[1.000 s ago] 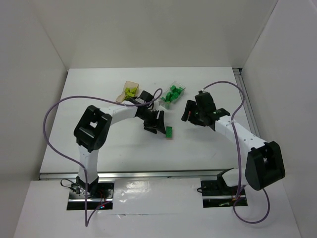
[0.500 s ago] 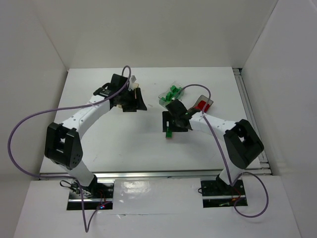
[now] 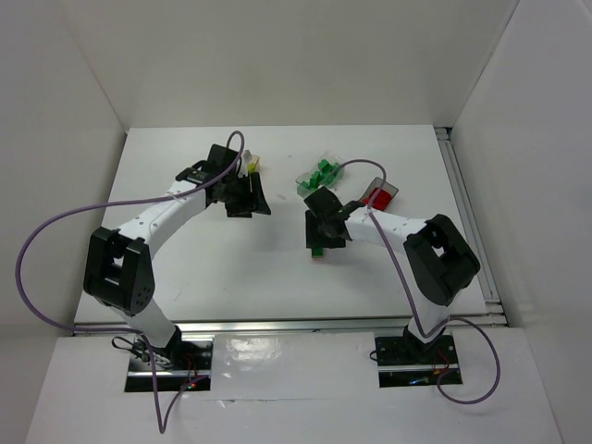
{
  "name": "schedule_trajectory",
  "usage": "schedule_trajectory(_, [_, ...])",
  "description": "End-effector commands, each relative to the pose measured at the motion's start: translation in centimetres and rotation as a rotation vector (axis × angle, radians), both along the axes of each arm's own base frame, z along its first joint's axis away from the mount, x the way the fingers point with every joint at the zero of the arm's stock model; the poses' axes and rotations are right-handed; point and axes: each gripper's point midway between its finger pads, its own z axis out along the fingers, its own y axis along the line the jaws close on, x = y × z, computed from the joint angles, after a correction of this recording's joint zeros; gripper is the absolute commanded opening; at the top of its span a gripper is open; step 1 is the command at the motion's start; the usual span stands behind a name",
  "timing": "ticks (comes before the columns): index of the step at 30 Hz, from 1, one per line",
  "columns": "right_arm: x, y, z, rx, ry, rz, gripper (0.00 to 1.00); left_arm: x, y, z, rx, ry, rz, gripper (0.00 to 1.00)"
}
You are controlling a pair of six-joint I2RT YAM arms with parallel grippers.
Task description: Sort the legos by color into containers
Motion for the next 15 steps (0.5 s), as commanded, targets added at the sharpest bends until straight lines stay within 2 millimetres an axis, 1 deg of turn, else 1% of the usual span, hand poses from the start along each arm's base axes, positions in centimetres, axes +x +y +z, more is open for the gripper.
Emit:
schedule_trajectory(1, [0.7,1.1,0.6,0.014,-0.012,0.002,0.65,0.4,-0.1,0.0,-0.011,-0.006,0.009,0.66])
schedule_trajectory(2, [0.5,1.3,0.6,0.014,-0.012,0.011,0.62,0.4,-0.1,0.0,-0.011,-0.006,0.009,0.66])
schedule_trajectory(3, [0.6,1.5,0.7,0.020,-0.019,0.011,0.59,0.4,-0.1,-0.3,-0.008,0.002,0.009,0.66])
schedule_trajectory(4, [0.6,1.5,0.7,0.020,-0.019,0.011,0.55,0.6,-0.2,-0.2,-0.011,-0.006,0.009,0.66])
schedule_trajectory(5, [0.6,1.5,0.7,0.020,-0.019,0.011,0.47,0.5,-0.3,-0.2,-0.020,-0.003,0.002,0.66])
schedule_trajectory(6, [0.5,1.3,0.6,0.014,-0.012,0.011,0.43,0.5,-0.3,-0.2,-0.020,-0.003,0.002,0.66])
schedule_trajectory(8, [1.0,1.5,2.2,0.029,-0.047,0.006,0.36,0.4,-0.5,-0.5,-0.023,0.008,-0.003,0.66])
schedule_trajectory(9, [0.9,1.4,2.6,0.026,-0.050,0.013,0.30,0.3,-0.7,-0.4,-0.032,0.007,-0.023,0.66])
schedule_trajectory(10, [0.9,1.5,3.2,0.038,-0.060,0.026,0.30,0.2,-0.8,-0.5,-0.037,0.002,-0.040,0.66])
schedule_trajectory(11, [0.8,1.7,4.9,0.064,-0.091,0.058,0.28,-0.1,-1.5,0.2,-0.072,-0.015,-0.089,0.66])
schedule_trajectory(12, [1.0,2.3,6.1,0.100,-0.121,0.080,0.26,0.0,-1.8,0.7,-0.105,-0.029,-0.122,0.68])
schedule_trajectory(13, [0.7,2.7,7.0,0.155,-0.120,0.115,0.25,-0.8,-2.3,0.7,-0.141,-0.030,-0.162,0.69])
schedule_trajectory(14, [0.6,2.2,8.5,0.209,-0.150,0.133,0.25,-0.4,-3.0,1.4,-0.199,-0.071,-0.206,0.74])
schedule_trajectory(15, [0.3,2.2,9.5,0.248,-0.171,0.182,0.25,-2.2,-4.7,3.2,-0.328,-0.079,-0.333,0.77])
